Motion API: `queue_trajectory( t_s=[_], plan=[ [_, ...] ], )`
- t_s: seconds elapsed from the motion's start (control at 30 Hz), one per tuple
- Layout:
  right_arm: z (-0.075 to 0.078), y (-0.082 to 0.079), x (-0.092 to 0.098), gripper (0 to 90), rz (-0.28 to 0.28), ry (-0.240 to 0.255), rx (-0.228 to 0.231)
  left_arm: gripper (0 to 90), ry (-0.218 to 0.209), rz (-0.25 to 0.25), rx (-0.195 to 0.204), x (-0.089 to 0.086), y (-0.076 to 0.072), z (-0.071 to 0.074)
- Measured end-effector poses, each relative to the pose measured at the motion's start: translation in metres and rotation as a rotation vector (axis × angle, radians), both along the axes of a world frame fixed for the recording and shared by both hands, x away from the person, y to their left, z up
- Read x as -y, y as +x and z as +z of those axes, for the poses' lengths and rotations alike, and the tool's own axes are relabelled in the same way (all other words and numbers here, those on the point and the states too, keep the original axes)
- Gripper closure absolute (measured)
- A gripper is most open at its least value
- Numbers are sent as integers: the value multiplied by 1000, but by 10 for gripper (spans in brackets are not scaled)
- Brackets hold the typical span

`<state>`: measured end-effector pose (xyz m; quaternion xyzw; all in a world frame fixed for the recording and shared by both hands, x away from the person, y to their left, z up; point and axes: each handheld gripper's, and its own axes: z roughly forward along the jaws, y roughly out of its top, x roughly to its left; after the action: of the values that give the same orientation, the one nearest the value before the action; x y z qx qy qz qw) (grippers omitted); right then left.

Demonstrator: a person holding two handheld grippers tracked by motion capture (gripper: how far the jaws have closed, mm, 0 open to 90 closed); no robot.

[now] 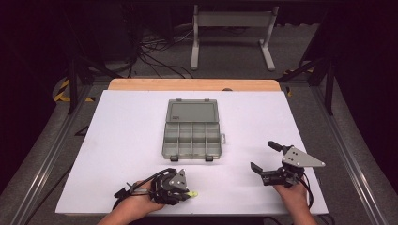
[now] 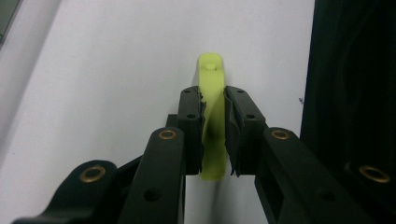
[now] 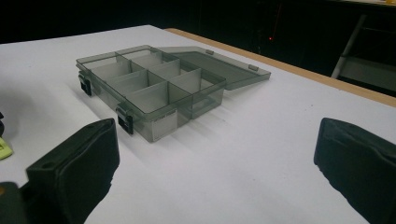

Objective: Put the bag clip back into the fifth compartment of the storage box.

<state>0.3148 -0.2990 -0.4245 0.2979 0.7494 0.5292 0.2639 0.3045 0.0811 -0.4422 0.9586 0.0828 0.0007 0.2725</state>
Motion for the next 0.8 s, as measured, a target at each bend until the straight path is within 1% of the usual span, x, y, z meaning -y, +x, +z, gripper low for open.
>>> queue_trajectory(
  t_s=[0.17, 0.3, 0.33, 0.4, 0.5, 0.7, 0.8],
  plan=[
    [0, 0, -1, 9, 1, 0, -2, 778, -3, -7, 9, 0, 0, 5],
    [0, 0, -1, 9, -1, 0, -3, 778, -17, -7, 18, -1, 0, 13],
    [0, 0, -1, 9, -2, 0, -3, 778, -22, -9, 14, -2, 1, 15],
    [0, 0, 0, 9, -2, 1, -3, 778, -41, 1, 3, -3, 2, 20],
    [0, 1, -1, 9, -3, 2, -4, 778, -60, 4, 0, -6, 4, 28],
    [-1, 1, 0, 9, -2, 4, -6, 778, -73, 29, 26, -11, 7, 45],
    [-1, 1, 0, 9, -4, 5, -7, 778, -96, 43, 19, -14, 11, 52]
  ],
)
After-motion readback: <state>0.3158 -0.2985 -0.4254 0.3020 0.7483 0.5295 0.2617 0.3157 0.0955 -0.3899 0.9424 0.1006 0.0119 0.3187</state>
